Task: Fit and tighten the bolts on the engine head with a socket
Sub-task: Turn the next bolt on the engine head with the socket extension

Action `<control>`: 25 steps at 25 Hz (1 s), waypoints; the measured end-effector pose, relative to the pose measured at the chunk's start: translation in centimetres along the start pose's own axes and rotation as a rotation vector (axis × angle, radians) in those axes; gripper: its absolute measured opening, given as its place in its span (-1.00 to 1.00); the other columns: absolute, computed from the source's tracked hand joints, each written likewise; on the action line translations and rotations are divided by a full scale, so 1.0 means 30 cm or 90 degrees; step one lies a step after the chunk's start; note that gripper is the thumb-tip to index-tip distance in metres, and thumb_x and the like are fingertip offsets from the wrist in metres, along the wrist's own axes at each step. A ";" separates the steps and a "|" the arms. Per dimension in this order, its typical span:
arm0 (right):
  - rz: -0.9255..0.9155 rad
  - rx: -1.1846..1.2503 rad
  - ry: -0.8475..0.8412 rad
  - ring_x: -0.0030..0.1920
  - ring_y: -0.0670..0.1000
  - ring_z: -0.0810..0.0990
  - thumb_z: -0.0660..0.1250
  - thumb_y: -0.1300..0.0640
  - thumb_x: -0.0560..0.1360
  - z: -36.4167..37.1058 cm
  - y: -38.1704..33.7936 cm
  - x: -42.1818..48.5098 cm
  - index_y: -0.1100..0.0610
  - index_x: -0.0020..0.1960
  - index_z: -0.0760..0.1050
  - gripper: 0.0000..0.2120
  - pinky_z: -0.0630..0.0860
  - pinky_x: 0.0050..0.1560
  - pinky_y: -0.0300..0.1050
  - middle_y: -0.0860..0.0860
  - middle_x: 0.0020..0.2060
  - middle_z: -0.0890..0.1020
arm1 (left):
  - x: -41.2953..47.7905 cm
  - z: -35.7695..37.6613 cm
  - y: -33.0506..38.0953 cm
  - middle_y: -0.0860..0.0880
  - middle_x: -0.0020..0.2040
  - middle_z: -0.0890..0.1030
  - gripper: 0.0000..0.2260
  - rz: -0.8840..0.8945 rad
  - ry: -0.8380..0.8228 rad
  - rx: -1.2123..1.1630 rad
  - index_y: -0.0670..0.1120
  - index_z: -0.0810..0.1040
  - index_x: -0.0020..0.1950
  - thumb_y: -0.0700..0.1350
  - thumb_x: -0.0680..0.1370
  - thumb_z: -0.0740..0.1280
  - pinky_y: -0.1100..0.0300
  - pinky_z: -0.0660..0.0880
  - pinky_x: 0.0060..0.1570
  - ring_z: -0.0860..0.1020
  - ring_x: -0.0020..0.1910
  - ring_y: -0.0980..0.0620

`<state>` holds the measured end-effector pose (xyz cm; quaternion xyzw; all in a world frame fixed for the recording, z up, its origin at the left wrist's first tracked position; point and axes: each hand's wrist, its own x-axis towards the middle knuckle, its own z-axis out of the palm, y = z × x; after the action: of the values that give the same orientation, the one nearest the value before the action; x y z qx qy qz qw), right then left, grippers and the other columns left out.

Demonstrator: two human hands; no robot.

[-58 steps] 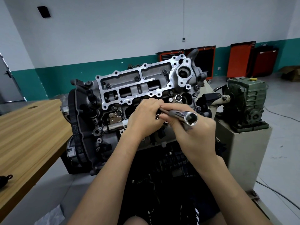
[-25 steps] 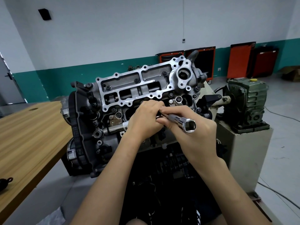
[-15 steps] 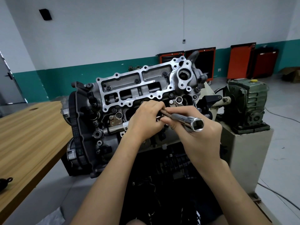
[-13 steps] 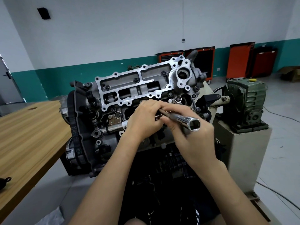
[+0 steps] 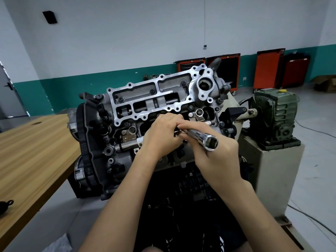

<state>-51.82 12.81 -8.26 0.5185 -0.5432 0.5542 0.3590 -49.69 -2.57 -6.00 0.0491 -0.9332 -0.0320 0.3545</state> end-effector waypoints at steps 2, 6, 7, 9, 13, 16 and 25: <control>0.013 0.006 0.047 -0.26 0.08 0.66 0.53 0.31 0.37 -0.012 0.005 0.004 0.27 0.00 0.64 -0.79 0.57 -0.23 -0.12 0.09 -0.20 0.70 | 0.006 0.001 0.000 0.02 -0.11 0.51 -0.90 0.010 -0.018 0.031 -0.10 0.48 -0.06 -0.14 0.44 0.30 0.30 0.12 -0.19 0.38 -0.08 0.04; 0.010 0.005 0.028 -0.09 0.05 0.66 0.45 0.29 0.44 0.010 -0.012 -0.017 0.31 0.06 0.60 -0.80 0.58 -0.03 -0.18 0.11 -0.07 0.69 | 0.002 0.001 -0.002 0.06 -0.12 0.49 -0.91 0.001 -0.012 0.016 -0.09 0.47 -0.07 -0.12 0.45 0.26 0.35 0.17 -0.18 0.34 -0.08 0.09; -0.002 0.008 0.006 0.00 0.01 0.65 0.42 0.38 0.45 0.020 -0.017 -0.021 0.34 0.09 0.59 -0.78 0.56 0.07 -0.20 0.11 0.00 0.68 | -0.001 -0.001 0.000 0.07 -0.12 0.49 -0.90 -0.012 -0.010 -0.001 -0.08 0.47 -0.07 -0.12 0.45 0.23 0.41 0.19 -0.15 0.32 -0.09 0.11; -0.017 -0.003 -0.003 0.01 -0.04 0.64 0.43 0.47 0.41 0.018 -0.010 -0.013 0.35 0.08 0.60 -0.75 0.55 0.07 -0.22 0.11 -0.01 0.68 | 0.000 -0.003 0.003 0.05 -0.12 0.49 -0.83 -0.015 -0.017 -0.003 -0.10 0.47 -0.07 -0.07 0.43 0.17 0.41 0.20 -0.15 0.33 -0.08 0.09; 0.025 0.007 0.066 -0.28 0.10 0.65 0.53 0.27 0.37 -0.004 -0.001 0.004 0.26 -0.02 0.64 -0.79 0.56 -0.25 -0.06 0.10 -0.24 0.69 | 0.006 0.003 -0.001 0.02 -0.11 0.51 -0.90 0.006 -0.020 0.032 -0.11 0.47 -0.08 -0.12 0.45 0.27 0.27 0.19 -0.15 0.39 -0.07 0.01; 0.020 0.007 0.033 -0.05 0.03 0.66 0.44 0.35 0.44 0.018 -0.015 -0.014 0.32 0.07 0.60 -0.79 0.58 0.01 -0.14 0.11 -0.05 0.69 | 0.000 0.006 -0.003 0.09 -0.12 0.49 -0.91 -0.006 0.006 -0.007 -0.07 0.48 -0.08 -0.16 0.44 0.26 0.38 0.18 -0.16 0.28 -0.12 0.17; 0.019 0.012 0.034 -0.13 0.08 0.67 0.46 0.27 0.45 0.014 -0.009 -0.012 0.30 0.07 0.60 -0.79 0.58 -0.08 -0.13 0.13 -0.09 0.69 | 0.002 0.004 -0.001 0.08 -0.10 0.50 -0.90 -0.009 -0.006 0.010 -0.05 0.48 -0.08 -0.10 0.44 0.25 0.32 0.16 -0.25 0.39 -0.08 0.08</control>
<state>-51.40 12.51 -8.59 0.4987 -0.5356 0.5783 0.3605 -49.81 -2.60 -6.07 0.0583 -0.9346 -0.0276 0.3497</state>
